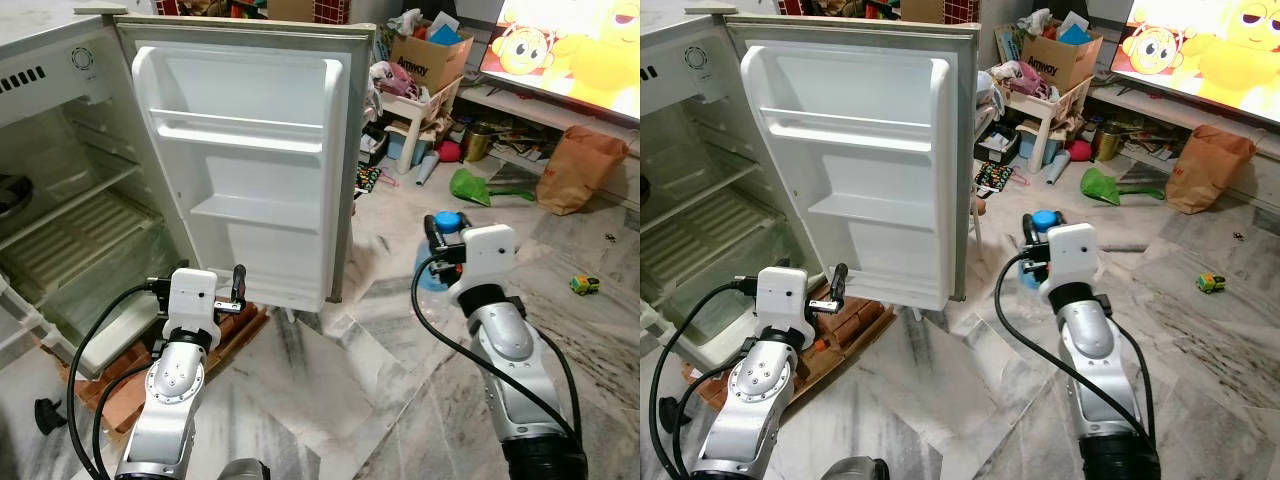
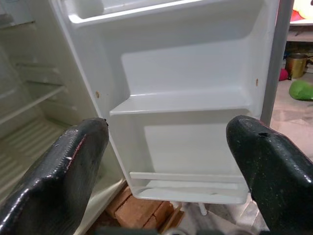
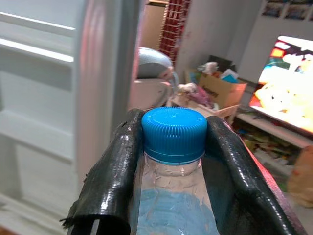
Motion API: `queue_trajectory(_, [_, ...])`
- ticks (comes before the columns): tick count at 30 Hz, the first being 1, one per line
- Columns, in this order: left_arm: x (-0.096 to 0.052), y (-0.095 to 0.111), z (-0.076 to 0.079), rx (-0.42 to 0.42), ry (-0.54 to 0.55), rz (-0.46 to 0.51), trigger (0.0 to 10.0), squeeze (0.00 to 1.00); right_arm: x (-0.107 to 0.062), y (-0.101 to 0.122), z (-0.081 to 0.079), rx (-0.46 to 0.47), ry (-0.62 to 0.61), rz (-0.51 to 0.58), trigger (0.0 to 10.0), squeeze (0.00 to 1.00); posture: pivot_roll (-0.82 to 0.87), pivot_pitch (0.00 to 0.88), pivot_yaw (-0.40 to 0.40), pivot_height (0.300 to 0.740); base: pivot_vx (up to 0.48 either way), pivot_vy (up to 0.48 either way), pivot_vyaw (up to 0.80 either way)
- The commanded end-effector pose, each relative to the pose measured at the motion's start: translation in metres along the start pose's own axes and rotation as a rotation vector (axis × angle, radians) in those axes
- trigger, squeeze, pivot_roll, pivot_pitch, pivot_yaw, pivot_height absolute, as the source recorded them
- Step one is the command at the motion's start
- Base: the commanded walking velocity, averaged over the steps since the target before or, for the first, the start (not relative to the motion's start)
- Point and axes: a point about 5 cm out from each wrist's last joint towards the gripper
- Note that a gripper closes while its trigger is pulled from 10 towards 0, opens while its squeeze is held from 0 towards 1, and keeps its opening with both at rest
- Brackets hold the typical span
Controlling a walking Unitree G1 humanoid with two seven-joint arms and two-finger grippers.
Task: Restocking fridge
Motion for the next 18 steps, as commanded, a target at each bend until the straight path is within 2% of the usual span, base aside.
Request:
queue_trajectory(1, [-0.001,0.000,-0.001,0.003,0.005,0.003,10.0,0.00,0.003,0.009,0.001,0.011,-0.003,0.027,10.0,0.00,0.02,0.001,-0.040,0.740,0.000,0.000,-0.80])
queue_trajectory(9, [-0.007,-0.001,-0.011,0.020,-0.002,-0.018,10.0,0.00,-0.006,0.003,-0.007,0.034,-0.011,0.009,10.0,0.00,0.02,0.025,0.005,0.740,0.000,0.000,-0.80])
queue_trajectory(14, [-0.014,-0.009,-0.019,0.011,0.045,-0.053,10.0,0.00,-0.014,-0.002,-0.004,0.031,-0.025,-0.007,10.0,0.00,0.02,0.019,0.014,0.740,0.000,0.000,0.00])
queue_trajectory(18, [-0.016,-0.010,-0.020,0.013,0.041,-0.058,10.0,0.00,-0.013,-0.003,-0.006,0.019,-0.039,-0.015,10.0,0.00,0.03,0.010,0.013,0.740,0.000,0.000,0.00])
Point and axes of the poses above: a point about 5 cm out from each wrist's last joint towards the gripper, its own x axis pointing out of the wrist towards the gripper, its own y axis along the axis of the wrist's last joint, z = x × y, and after that the axes turned 4 degrees about -x, right-handed
